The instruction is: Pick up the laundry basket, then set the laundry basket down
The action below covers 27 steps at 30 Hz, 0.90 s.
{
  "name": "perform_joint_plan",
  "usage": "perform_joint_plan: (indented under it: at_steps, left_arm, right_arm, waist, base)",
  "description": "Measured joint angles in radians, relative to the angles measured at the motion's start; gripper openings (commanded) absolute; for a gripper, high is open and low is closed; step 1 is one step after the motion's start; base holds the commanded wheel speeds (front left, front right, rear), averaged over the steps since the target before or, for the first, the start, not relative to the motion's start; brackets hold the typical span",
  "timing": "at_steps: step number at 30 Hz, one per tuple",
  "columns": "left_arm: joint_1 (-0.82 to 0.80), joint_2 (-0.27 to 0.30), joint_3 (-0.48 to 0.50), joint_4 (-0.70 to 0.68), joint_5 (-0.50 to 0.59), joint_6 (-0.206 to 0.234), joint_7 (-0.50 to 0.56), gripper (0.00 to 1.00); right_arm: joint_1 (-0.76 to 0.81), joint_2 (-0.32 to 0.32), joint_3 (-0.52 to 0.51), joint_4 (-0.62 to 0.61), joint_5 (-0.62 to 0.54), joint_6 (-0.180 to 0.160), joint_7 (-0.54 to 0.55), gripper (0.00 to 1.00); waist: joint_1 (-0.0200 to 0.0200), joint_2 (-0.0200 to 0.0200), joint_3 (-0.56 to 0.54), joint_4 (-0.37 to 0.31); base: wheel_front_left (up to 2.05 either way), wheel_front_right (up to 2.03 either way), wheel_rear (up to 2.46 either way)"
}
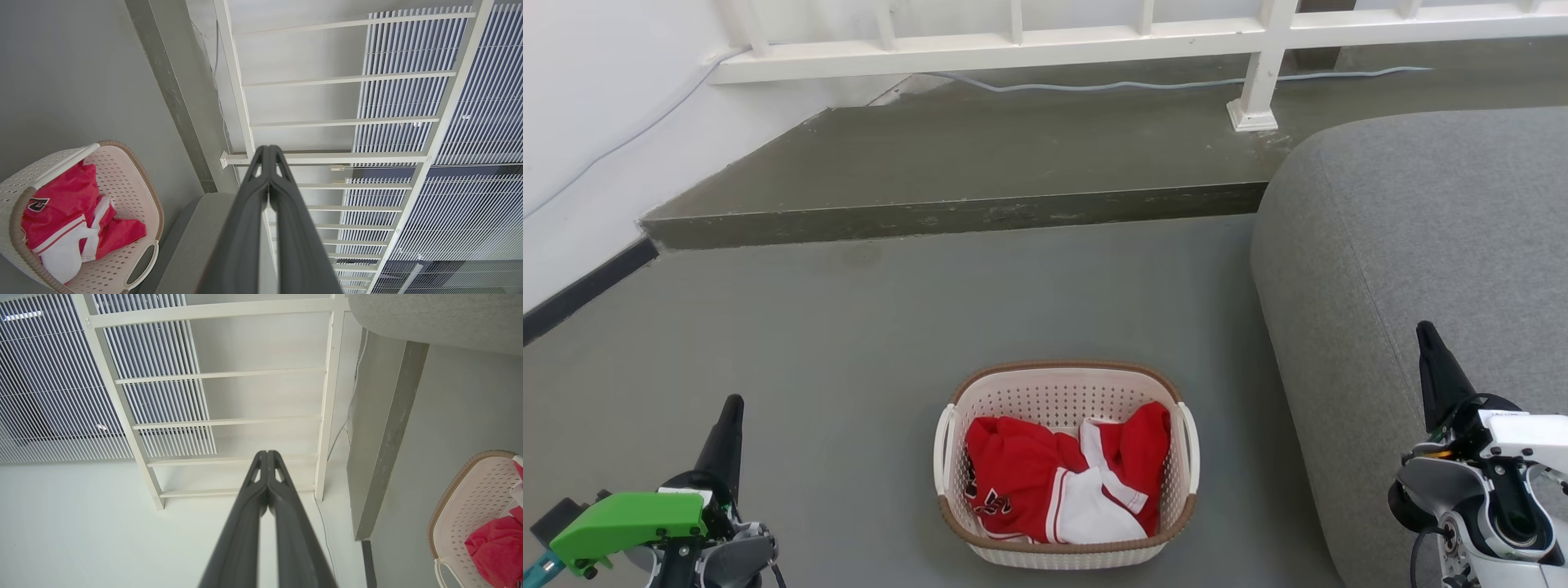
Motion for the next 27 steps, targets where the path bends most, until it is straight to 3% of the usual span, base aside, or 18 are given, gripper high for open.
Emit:
perform_joint_plan:
  at_steps: [14, 15, 27]
  left_arm:
    - [0.0, 0.0, 0.0, 0.0, 0.0, 0.0, 0.0, 0.0]
    - [0.0, 0.0, 0.0, 0.0, 0.0, 0.0, 0.0, 1.0]
    - [0.046, -0.029, -0.007, 0.059, 0.0, 0.001, -0.015, 1.0]
  right_arm:
    - [0.0, 0.0, 0.0, 0.0, 0.0, 0.0, 0.0, 0.0]
    - [0.0, 0.0, 0.0, 0.0, 0.0, 0.0, 0.0, 1.0]
    - [0.054, 0.03, 0.012, 0.052, 0.0, -0.002, -0.007, 1.0]
  waist:
    - [0.0, 0.0, 0.0, 0.0]
    - [0.0, 0.0, 0.0, 0.0]
    - [0.0, 0.0, 0.001, 0.0]
  base:
    - [0.0, 0.0, 0.0]
    - [0.0, 0.0, 0.0]
    - [0.0, 0.0, 0.0]
